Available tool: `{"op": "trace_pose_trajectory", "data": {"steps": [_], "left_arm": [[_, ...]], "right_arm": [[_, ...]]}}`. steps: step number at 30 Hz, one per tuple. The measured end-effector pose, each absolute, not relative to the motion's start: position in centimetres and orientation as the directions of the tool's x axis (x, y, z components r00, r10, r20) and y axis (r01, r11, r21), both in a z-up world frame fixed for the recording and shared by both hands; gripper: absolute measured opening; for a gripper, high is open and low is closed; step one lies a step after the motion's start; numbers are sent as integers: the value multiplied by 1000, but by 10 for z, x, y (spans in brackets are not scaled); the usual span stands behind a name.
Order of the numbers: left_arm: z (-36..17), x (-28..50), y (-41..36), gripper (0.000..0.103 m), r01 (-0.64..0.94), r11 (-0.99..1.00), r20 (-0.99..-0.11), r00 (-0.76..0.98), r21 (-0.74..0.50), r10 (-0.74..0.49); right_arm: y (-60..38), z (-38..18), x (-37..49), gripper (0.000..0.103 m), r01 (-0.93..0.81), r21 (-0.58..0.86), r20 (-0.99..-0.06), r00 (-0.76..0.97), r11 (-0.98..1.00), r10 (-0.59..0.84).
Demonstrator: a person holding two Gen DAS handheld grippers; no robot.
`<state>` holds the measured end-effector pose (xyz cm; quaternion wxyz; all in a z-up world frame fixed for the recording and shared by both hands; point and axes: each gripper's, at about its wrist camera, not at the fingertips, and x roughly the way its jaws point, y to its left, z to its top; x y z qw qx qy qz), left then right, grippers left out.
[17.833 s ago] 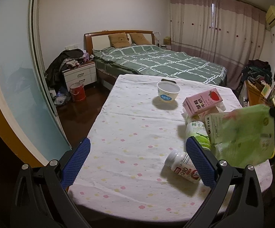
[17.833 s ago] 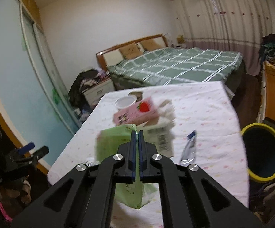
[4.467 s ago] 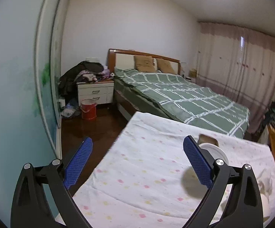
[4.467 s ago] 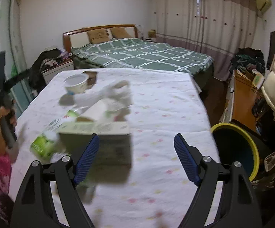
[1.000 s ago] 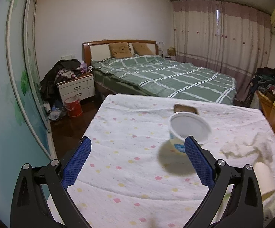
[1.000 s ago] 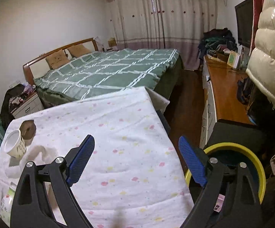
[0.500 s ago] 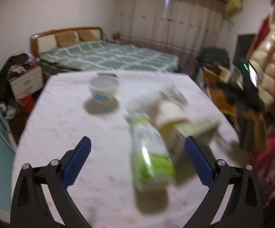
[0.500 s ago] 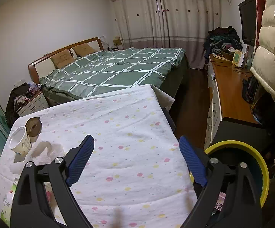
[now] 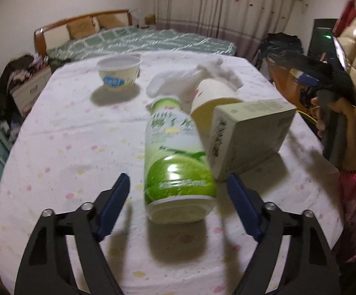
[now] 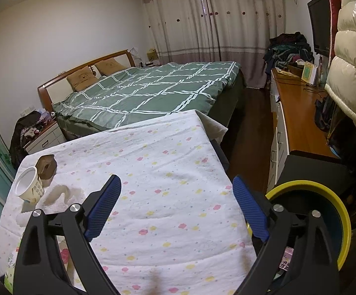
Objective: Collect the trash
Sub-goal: 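Reach the left gripper to the green-labelled drink bottle and grasp it, then lift the bottle with the left gripper, carry it over the bin, release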
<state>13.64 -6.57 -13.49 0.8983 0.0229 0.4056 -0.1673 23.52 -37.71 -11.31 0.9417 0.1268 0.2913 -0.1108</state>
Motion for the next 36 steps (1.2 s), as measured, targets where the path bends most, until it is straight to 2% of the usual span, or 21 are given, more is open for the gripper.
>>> {"op": "trace_pose_trajectory", "data": {"steps": [3, 7, 10, 14, 21, 29, 36], "left_arm": [[-139, 139, -60, 66, 287, 952, -743, 613, -108, -269], [-143, 139, -60, 62, 279, 952, -744, 610, -124, -275], [-141, 136, -62, 52, 278, 954, -729, 630, -110, -268], [-126, 132, -52, 52, 259, 960, -690, 676, -105, -258], [-89, 128, -39, 52, 246, 969, -603, 773, 0, -196], [-56, 136, -31, 52, 230, 973, -535, 825, 26, -180], [-45, 144, -28, 52, 220, 975, -532, 829, 26, -173]], "right_arm": [[-377, -113, 236, 88, 279, 177, -579, 805, 944, -129], [-375, -113, 237, 88, 273, 175, -581, 804, 946, -124], [-375, -114, 237, 88, 273, 176, -583, 803, 946, -123], [-375, -114, 237, 88, 272, 179, -585, 802, 946, -120], [-375, -115, 238, 88, 268, 178, -586, 802, 947, -117], [-374, -116, 237, 88, 267, 180, -589, 800, 947, -114], [-374, -117, 238, 88, 266, 180, -591, 799, 947, -112]]}}
